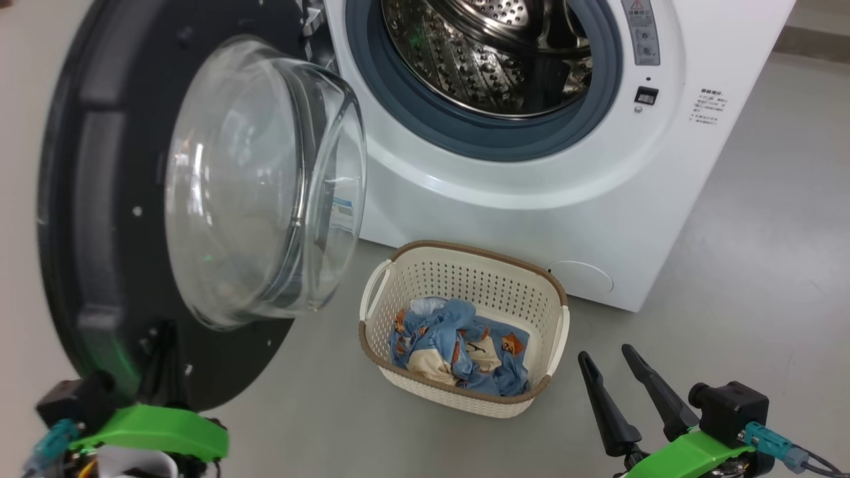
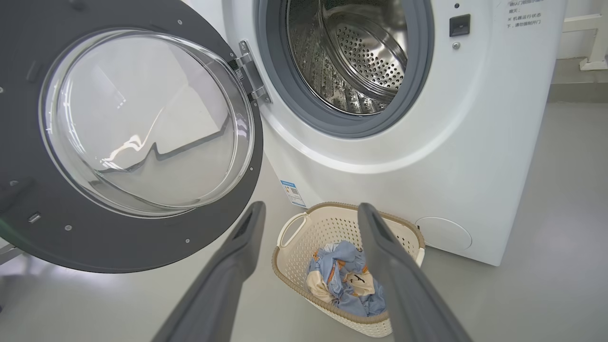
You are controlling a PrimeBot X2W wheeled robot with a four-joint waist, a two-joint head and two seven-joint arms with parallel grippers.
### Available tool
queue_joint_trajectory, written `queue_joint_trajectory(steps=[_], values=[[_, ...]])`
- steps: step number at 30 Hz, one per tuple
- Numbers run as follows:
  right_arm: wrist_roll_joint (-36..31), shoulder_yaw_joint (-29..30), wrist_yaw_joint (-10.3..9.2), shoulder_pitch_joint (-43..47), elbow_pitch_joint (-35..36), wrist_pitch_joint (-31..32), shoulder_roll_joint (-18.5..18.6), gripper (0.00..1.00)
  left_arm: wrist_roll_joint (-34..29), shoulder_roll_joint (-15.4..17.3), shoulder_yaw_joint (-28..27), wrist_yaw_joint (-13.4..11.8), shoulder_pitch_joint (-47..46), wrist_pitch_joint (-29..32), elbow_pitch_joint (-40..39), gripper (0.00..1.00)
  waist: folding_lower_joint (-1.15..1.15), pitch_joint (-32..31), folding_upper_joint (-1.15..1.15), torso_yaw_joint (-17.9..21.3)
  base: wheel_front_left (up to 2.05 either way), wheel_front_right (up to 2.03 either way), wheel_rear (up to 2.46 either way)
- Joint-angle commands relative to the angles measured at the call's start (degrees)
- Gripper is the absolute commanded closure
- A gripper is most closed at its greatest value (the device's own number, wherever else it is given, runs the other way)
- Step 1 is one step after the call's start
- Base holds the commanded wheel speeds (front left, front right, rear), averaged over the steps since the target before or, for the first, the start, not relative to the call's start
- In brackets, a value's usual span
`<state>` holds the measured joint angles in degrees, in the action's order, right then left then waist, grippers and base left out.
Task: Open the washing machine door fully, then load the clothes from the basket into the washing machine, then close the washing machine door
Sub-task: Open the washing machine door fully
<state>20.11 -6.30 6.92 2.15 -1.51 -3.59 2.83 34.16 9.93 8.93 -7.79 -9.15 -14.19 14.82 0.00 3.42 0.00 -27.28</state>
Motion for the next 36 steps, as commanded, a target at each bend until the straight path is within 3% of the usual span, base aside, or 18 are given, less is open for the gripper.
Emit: queue_joint_trajectory(steps=[1, 13, 36], values=[[-1.0, -1.0, 0.57, -2.1, 2.1, 0.3, 0.0, 0.00, 0.6, 2.8, -4.4, -0.7, -1.3, -0.8, -1.6, 1.00, 0.00, 0.9, 0.00, -0.1, 0.00, 0.00, 0.00], [-4.0, -0.2, 0.57, -2.8, 5.8, 4.4, 0.4, 0.00, 0.3, 3.8, -13.4, 1.0, -3.4, -0.8, -0.2, 1.00, 0.00, 4.8, 0.00, -0.2, 0.00, 0.00, 0.00], [-8.0, 4.6, 0.57, -4.9, 18.1, 14.6, 4.8, 0.00, -2.4, 5.9, -30.9, 8.8, -18.2, -0.8, 14.2, 1.00, 0.00, 16.6, 0.00, -0.8, 0.00, 0.00, 0.00]])
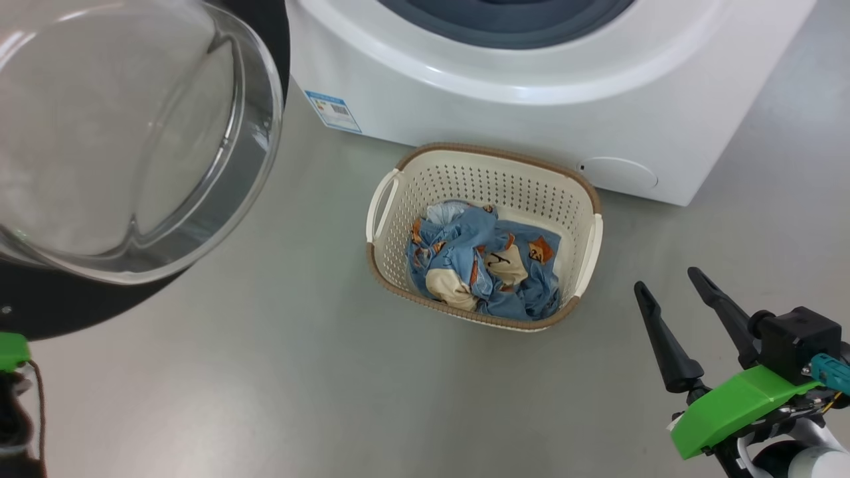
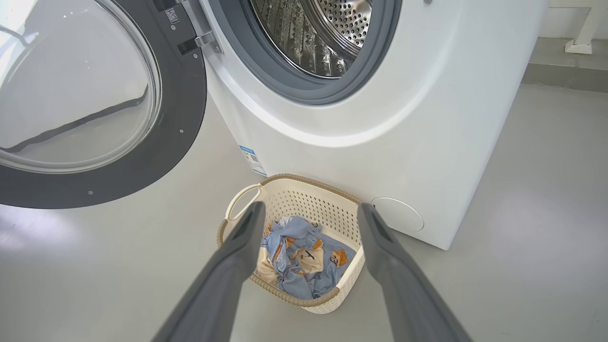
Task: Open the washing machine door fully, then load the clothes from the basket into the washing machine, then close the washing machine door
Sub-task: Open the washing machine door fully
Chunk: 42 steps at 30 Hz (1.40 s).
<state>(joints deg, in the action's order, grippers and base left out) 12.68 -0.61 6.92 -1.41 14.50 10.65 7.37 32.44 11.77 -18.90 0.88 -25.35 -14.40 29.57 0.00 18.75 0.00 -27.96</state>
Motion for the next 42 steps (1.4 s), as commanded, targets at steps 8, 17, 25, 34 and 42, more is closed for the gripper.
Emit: queue_joint_trajectory(steps=[8, 17, 25, 34, 42], values=[[-1.3, -0.7, 0.57, -1.6, 4.8, 2.5, 1.4, 0.00, -2.1, 4.7, -8.0, 2.8, -7.3, -0.6, 5.3, 1.00, 0.00, 4.2, 0.00, -0.2, 0.00, 0.00, 0.00], [-1.9, 0.3, 0.57, -1.4, 7.2, 4.3, 2.3, 0.00, -5.8, 6.4, -10.6, 4.6, -12.0, -0.6, 10.2, 1.00, 0.00, 6.8, 0.00, -0.6, 0.00, 0.00, 0.00], [-2.1, 0.7, 0.57, -0.9, 8.2, 5.0, 2.6, 0.00, -8.3, 7.1, -11.8, 5.7, -14.9, -0.6, 13.1, 1.00, 0.00, 7.9, 0.00, -1.0, 0.00, 0.00, 0.00], [-1.5, 0.2, 0.57, -1.0, 6.8, 4.1, 2.2, 0.00, -9.9, 7.5, -13.6, 6.4, -15.0, -0.6, 14.0, 1.00, 0.00, 6.3, 0.00, -0.6, 0.00, 0.00, 0.00], [0.0, -0.7, 0.57, -1.5, 3.2, 0.6, 0.5, 0.00, -7.4, 5.0, -9.7, 6.6, -10.4, -0.6, 10.1, 1.00, 0.00, 2.3, 0.00, 0.9, 0.00, 0.00, 0.00]])
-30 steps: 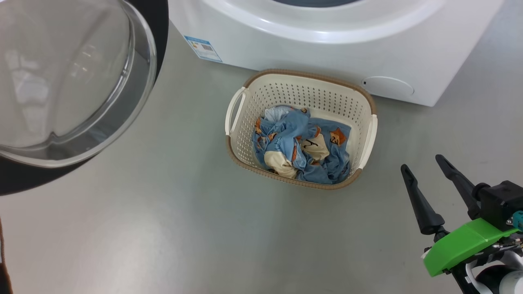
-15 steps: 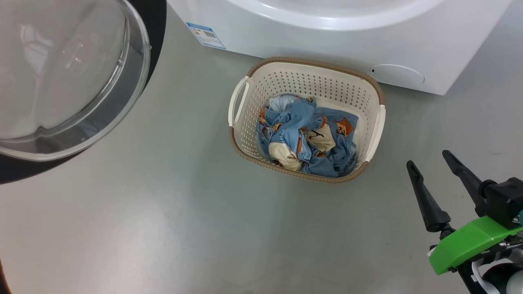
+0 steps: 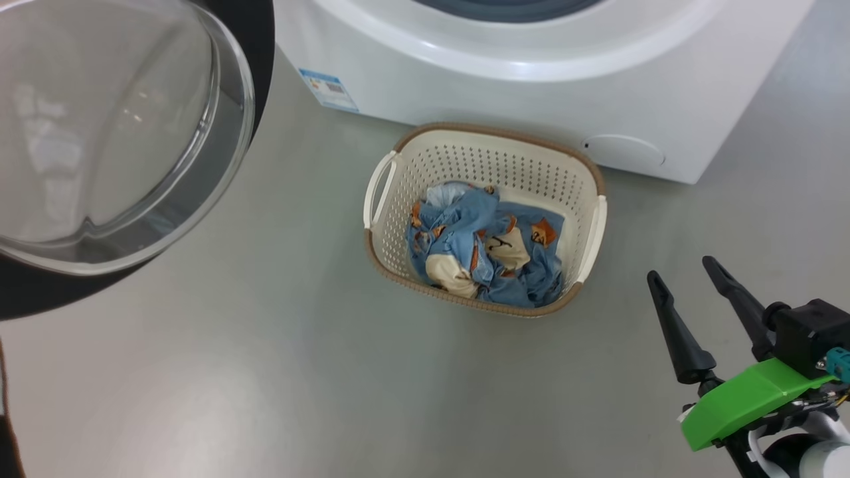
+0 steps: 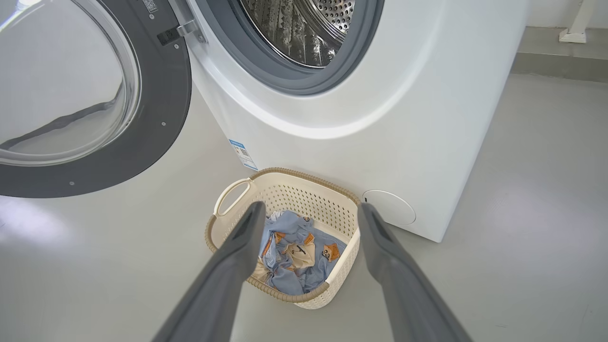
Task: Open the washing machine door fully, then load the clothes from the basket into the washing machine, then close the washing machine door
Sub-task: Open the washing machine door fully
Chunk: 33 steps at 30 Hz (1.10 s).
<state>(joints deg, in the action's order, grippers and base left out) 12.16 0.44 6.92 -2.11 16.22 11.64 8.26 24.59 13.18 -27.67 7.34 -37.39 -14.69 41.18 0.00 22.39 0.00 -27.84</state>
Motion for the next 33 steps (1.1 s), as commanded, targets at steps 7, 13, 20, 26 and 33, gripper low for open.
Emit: queue_joint_trajectory(steps=[7, 13, 20, 26, 33], values=[[1.8, -2.1, 0.57, -1.2, -2.1, -4.0, -2.1, 0.00, 5.2, 1.2, 4.9, 0.1, 7.7, -0.3, -8.5, 1.00, 0.00, -5.0, 0.00, 3.0, 0.00, 0.00, 0.00], [2.8, -1.7, 0.57, -1.8, -4.3, -7.0, -3.2, 0.00, 7.3, -0.6, 11.8, 0.1, 13.2, -0.3, -13.7, 1.00, 0.00, -7.4, 0.00, 5.7, 0.00, 0.00, 0.00], [4.2, -1.5, 0.57, -1.4, -6.1, -9.7, -4.2, 0.00, 6.6, -3.5, 17.6, 0.1, 18.8, -0.3, -19.8, 1.00, 0.00, -10.0, 0.00, 9.7, 0.00, 0.00, 0.00], [4.7, -1.9, 0.57, -0.8, -7.2, -11.4, -4.6, 0.00, 5.4, -4.8, 19.9, 0.1, 22.8, -0.2, -23.7, 1.00, 0.00, -11.6, 0.00, 12.9, 0.00, 0.00, 0.00], [5.4, -2.1, 0.57, 0.0, -8.4, -13.6, -5.0, 0.00, 4.5, -6.0, 22.2, -0.5, 28.1, 1.2, -29.7, 1.00, 0.00, -13.6, 0.00, 16.5, 0.00, 0.00, 0.00]])
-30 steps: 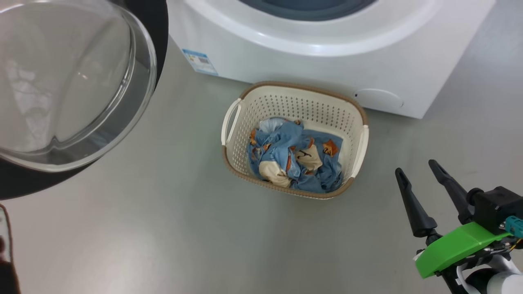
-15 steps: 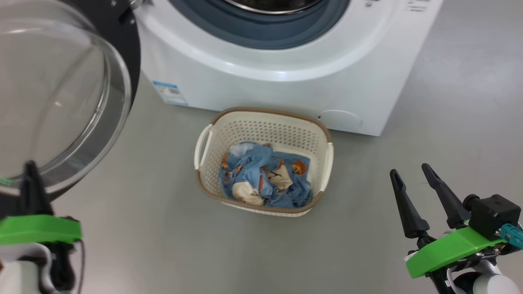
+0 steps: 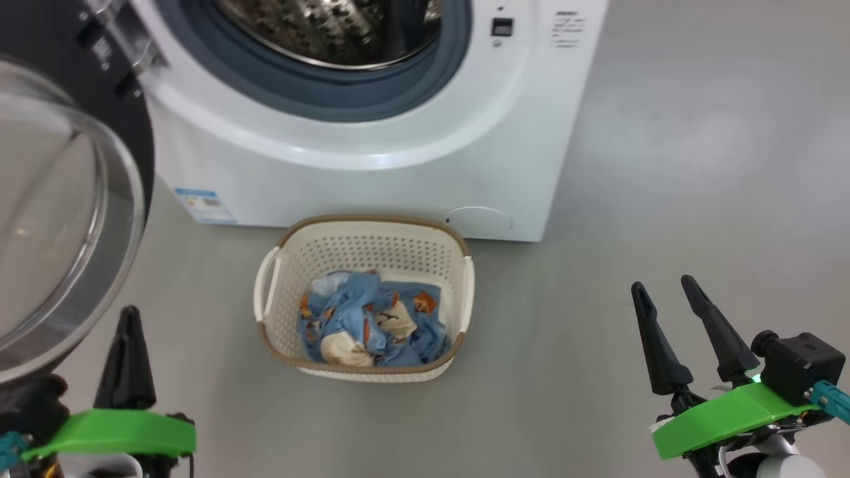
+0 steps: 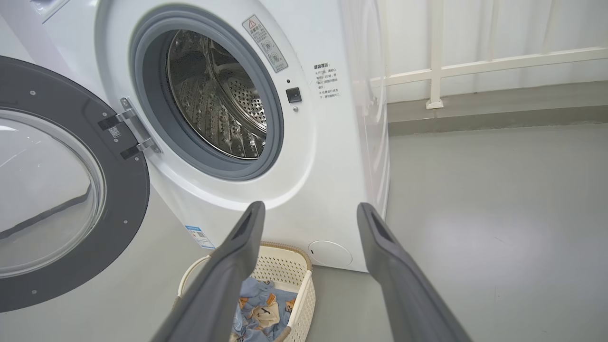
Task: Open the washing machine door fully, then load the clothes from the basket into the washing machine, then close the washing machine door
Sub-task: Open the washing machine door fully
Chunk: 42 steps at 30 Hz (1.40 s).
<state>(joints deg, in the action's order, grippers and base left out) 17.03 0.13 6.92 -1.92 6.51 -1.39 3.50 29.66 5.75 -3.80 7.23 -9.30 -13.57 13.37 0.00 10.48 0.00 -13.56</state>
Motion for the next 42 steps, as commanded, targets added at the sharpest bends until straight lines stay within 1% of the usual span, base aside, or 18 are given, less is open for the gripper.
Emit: queue_joint_trajectory(steps=[1, 10, 18, 25, 33, 34, 35, 36, 42], values=[[0.7, -1.9, 0.57, -0.2, 1.2, -0.8, -0.3, 0.00, -0.7, 1.3, -1.4, -0.6, 0.8, 0.3, -2.8, 1.00, 0.00, -1.9, 0.00, 2.7, 0.00, 0.00, 0.00], [1.8, -2.2, 0.57, 1.0, -0.1, -3.1, -0.6, 0.00, -1.1, 0.0, 0.9, -2.2, 5.8, 2.3, -8.7, 1.00, 0.00, -4.1, 0.00, 6.2, 0.00, 0.00, 0.00], [2.9, -1.9, 0.57, 1.9, -1.0, -4.6, -0.6, 0.00, -1.6, -0.8, 3.2, -3.3, 9.0, 2.9, -11.2, 1.00, 0.00, -5.4, 0.00, 8.5, 0.00, 0.00, 0.00], [3.5, -1.7, 0.57, 2.5, -1.4, -5.3, -0.6, 0.00, -2.4, -1.1, 5.2, -3.6, 10.5, 3.0, -11.4, 1.00, 0.00, -6.4, 0.00, 9.4, 0.00, 0.00, 0.00], [2.8, -2.1, 0.57, 2.8, -1.4, -5.3, -0.6, 0.00, -3.6, -1.1, 6.1, -4.1, 11.0, 1.8, -11.1, 1.00, 0.00, -6.9, 0.00, 9.3, 0.00, 0.00, 0.00], [2.8, -2.2, 0.57, 2.8, -1.4, -5.3, -0.6, 0.00, -3.7, -1.2, 6.3, -4.1, 10.8, 1.3, -11.0, 0.17, 0.00, -6.9, 0.00, 9.2, 0.00, 0.00, 0.00], [2.8, -2.2, 0.57, 2.8, -1.4, -5.3, -0.6, 0.00, -3.7, -1.2, 6.3, -4.1, 10.8, 1.3, -11.0, 0.17, 0.00, -6.9, 0.00, 9.2, 0.00, 0.00, 0.00], [2.8, -2.2, 0.57, 2.8, -1.3, -5.3, -0.6, 0.00, -3.8, -1.3, 6.4, -4.1, 10.8, 1.1, -10.9, 0.00, 0.00, -6.9, 0.00, 9.1, 0.00, 0.00, 0.00], [2.6, -2.1, 0.57, 2.8, -1.5, -5.0, -0.6, 0.00, -4.3, -1.2, 6.7, -4.1, 10.5, 0.0, -10.0, 0.00, 0.00, -7.0, 0.00, 8.8, 0.00, 0.00, 0.00]])
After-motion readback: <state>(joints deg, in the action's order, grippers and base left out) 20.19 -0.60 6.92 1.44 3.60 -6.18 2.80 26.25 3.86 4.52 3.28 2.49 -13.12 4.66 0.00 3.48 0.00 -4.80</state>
